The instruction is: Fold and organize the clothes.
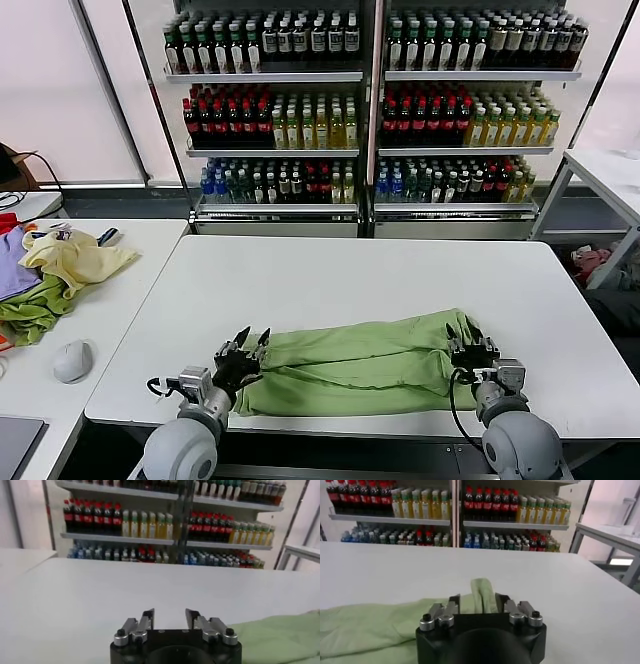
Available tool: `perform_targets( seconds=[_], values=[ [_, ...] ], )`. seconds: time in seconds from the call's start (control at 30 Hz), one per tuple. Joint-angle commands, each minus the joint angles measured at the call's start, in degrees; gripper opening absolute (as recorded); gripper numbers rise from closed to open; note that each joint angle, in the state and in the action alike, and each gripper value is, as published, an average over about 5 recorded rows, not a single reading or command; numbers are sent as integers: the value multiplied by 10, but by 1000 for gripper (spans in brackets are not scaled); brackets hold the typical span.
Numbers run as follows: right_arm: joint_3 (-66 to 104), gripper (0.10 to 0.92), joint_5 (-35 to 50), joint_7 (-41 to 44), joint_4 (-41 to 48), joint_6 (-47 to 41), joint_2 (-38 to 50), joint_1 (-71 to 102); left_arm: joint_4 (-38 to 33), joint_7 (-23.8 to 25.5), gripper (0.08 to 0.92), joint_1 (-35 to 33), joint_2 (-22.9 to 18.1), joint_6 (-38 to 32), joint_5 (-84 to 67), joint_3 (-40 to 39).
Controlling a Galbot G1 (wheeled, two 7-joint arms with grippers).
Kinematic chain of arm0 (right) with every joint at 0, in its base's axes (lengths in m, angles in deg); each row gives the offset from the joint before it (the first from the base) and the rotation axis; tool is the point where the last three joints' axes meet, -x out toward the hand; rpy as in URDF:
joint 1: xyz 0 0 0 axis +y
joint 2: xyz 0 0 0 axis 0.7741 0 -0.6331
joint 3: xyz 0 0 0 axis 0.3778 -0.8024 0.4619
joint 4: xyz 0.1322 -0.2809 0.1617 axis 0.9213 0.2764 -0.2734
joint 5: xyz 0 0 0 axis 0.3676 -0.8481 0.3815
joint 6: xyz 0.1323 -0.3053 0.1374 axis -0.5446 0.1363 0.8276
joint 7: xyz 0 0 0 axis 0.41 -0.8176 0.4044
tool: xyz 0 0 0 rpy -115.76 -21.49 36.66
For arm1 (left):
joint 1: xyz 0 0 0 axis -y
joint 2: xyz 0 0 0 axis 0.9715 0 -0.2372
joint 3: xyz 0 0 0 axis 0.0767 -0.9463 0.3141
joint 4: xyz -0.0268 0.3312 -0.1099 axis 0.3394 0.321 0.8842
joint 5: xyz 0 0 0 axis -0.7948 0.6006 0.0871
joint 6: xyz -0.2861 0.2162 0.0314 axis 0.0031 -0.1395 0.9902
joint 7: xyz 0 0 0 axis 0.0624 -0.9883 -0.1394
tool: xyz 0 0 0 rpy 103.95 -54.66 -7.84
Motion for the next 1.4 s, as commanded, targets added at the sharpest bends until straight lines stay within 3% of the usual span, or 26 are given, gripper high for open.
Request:
perform_targets(
  seconds=[0.03,0.2,0.33,0.77,1.07,1.23,1.4],
  values=[
    [0,678,-16,2,-13,3,-6,26,-2,-53,582,-66,-68,-3,103,4],
    [-3,800,-31,8,-13,10,-11,32,30,-73,729,-66,-95,12,115,-3],
    [-3,821,-31,7,-16,11,-11,32,39,-80,776,-67,-105,17,115,-5],
    [-6,823,-29,5,-19,17,-13,27,38,-58,419,-64,-88,14,59,31],
    [-17,823,-29,7,-14,20,-9,2,16,-32,169,-54,-1,12,-10,183],
    [-22,823,-29,8,-13,21,-8,-8,3,-20,129,-47,56,17,-85,287],
    [-25,823,-29,9,-12,22,-6,-15,-47,-18,129,-47,56,26,-222,326]
  ],
)
